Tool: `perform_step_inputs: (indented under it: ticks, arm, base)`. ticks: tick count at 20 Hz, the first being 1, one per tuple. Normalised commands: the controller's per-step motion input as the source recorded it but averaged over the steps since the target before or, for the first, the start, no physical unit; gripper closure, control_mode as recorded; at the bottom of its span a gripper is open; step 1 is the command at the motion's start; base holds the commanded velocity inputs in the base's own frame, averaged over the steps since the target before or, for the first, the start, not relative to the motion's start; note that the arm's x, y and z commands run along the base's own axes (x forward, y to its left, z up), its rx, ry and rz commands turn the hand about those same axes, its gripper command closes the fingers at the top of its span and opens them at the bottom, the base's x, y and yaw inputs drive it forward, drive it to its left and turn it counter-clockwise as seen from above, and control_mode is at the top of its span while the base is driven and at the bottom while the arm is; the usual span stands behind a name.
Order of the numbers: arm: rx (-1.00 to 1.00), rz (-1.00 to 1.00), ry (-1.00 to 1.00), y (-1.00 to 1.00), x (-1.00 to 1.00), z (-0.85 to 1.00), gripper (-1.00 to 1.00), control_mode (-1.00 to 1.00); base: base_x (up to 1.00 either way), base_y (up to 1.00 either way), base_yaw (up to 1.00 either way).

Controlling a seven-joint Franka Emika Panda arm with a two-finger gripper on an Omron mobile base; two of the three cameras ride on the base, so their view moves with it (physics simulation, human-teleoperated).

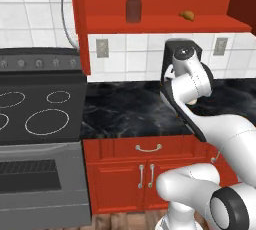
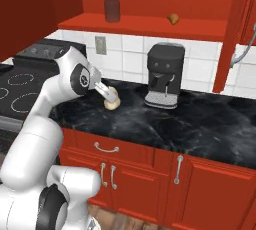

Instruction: Pick the candle and jar from the dining table and place them in the open cabinet. Close the cabinet after placing the objects.

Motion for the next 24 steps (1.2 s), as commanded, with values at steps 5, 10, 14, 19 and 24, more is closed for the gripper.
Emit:
perform_step_inputs:
  ticks: [5, 10, 14, 19, 24]
  arm:
    - [0.00, 0.00, 0.00, 0.00, 0.00, 0.00, 1.00, 1.00]
    - [0.00, 0.00, 0.00, 0.00, 0.00, 0.00, 1.00, 1.00]
    - [0.00, 0.00, 0.00, 0.00, 0.00, 0.00, 1.00, 1.00]
    - [0.00, 0.00, 0.00, 0.00, 0.00, 0.00, 1.00, 1.00]
    - [0.00, 0.00, 0.00, 0.00, 0.00, 0.00, 1.00, 1.00]
  base:
    - [0.62, 0.11, -0.17]
    - [0.64, 0.09, -0.16]
    - [0.67, 0.13, -0.16]
    - [0.63, 0.12, -0.14]
    - [0.38, 0.10, -0.07]
